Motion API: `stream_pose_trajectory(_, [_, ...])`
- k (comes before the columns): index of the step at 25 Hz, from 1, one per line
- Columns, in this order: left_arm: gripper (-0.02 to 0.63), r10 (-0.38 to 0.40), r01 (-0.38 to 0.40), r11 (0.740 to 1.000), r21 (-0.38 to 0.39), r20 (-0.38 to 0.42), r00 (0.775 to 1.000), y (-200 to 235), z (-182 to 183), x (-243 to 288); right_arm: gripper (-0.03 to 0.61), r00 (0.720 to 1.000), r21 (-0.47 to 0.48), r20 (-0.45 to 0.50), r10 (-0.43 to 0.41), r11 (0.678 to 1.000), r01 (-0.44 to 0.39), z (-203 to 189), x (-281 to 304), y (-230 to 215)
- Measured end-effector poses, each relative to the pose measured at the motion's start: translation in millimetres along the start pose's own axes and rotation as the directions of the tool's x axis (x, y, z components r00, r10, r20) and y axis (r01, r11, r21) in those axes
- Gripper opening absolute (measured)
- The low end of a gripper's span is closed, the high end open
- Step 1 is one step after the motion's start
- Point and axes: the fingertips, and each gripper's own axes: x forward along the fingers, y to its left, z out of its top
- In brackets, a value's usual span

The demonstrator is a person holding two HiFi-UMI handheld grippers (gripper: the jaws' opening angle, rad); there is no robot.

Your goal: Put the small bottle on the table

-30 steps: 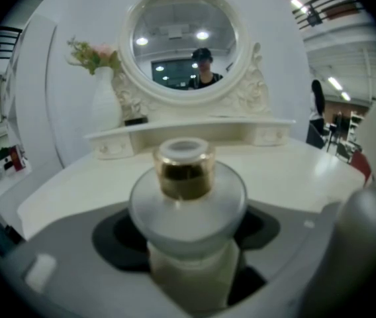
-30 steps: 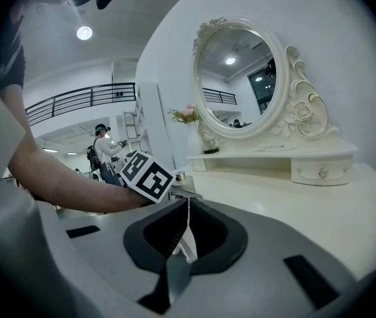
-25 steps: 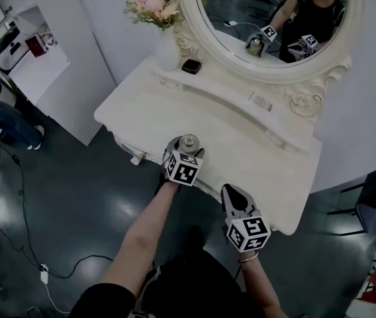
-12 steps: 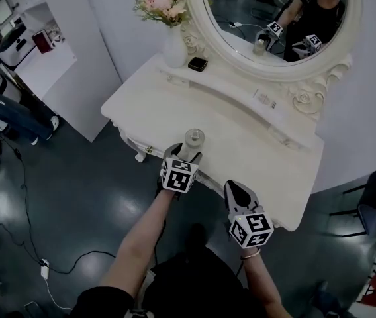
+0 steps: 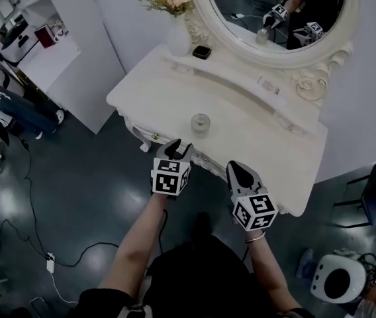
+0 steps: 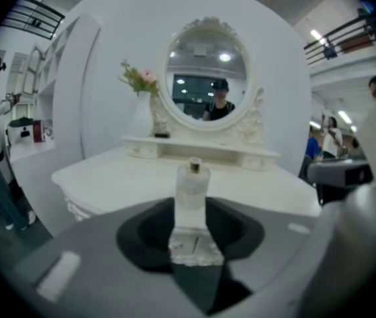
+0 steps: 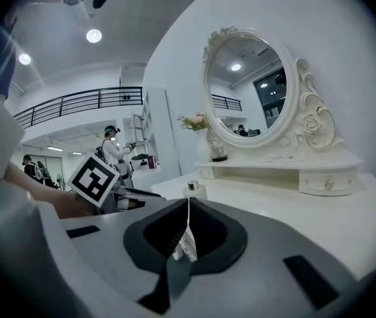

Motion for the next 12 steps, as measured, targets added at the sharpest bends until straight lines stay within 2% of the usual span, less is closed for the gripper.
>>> stream_pose_trajectory(4, [0.104, 0.001, 0.0, 1.0, -0.022, 0.038, 0.999, 0, 2, -27, 0.006, 1.0, -0.002, 0.002, 0.002, 1.0, -0.002, 0, 2, 5])
stream_pose_trajectory(12, [0.047, 0.001, 0.003, 0.999, -0.038, 0.093, 0.996, -3, 4, -68, 0.005, 1.0, -0.009, 0.002, 0.007, 1.0, -0.007, 2, 1, 15])
